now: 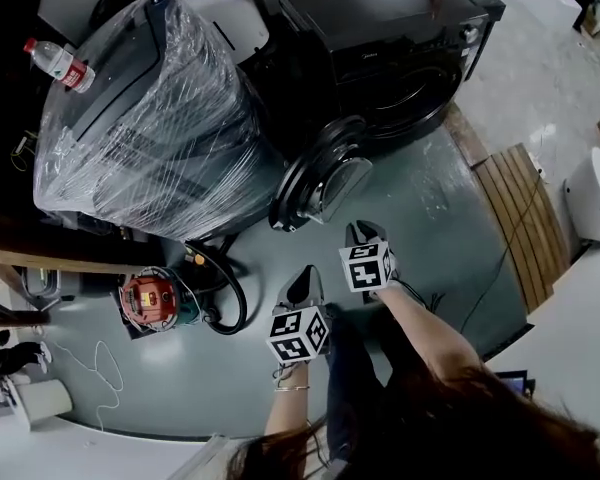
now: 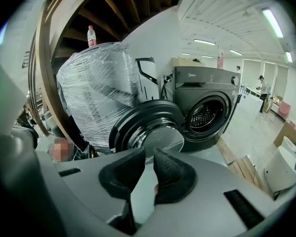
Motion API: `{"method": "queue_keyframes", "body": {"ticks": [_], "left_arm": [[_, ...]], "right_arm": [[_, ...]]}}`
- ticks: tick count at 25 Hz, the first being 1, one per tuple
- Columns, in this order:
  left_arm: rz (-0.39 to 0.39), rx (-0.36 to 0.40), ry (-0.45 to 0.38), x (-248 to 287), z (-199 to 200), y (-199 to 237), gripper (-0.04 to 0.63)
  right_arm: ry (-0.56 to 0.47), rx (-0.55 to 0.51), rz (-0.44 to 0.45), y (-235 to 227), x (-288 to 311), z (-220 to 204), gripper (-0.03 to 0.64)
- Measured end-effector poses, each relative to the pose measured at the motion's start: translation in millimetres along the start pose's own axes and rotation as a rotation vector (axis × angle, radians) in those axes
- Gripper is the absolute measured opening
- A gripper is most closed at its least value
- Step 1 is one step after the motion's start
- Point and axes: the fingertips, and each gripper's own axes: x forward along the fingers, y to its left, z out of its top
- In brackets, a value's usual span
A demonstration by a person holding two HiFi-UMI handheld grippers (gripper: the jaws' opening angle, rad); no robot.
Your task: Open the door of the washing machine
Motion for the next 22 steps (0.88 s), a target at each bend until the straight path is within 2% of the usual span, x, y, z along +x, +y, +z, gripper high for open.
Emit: {"method": "queue_keyframes", "body": {"ticks": [9,17,22], "left_arm": [[-0.005,0.044,-0.02,-17,8,-62,0.012],[-0.002,0.033,-0.055,-29,21,-112,0.012],[-0.007,0.088,-0.064,-27,26,-150,0.012]], "right_arm": [[-0.079,0.012,-0.012,-50,-68,6,0.003],[-0.13,0.041,-0.007,-85,-125,9,0.002],[-0.164,0.039,0.001,-106,-155,9,0.002]]}}
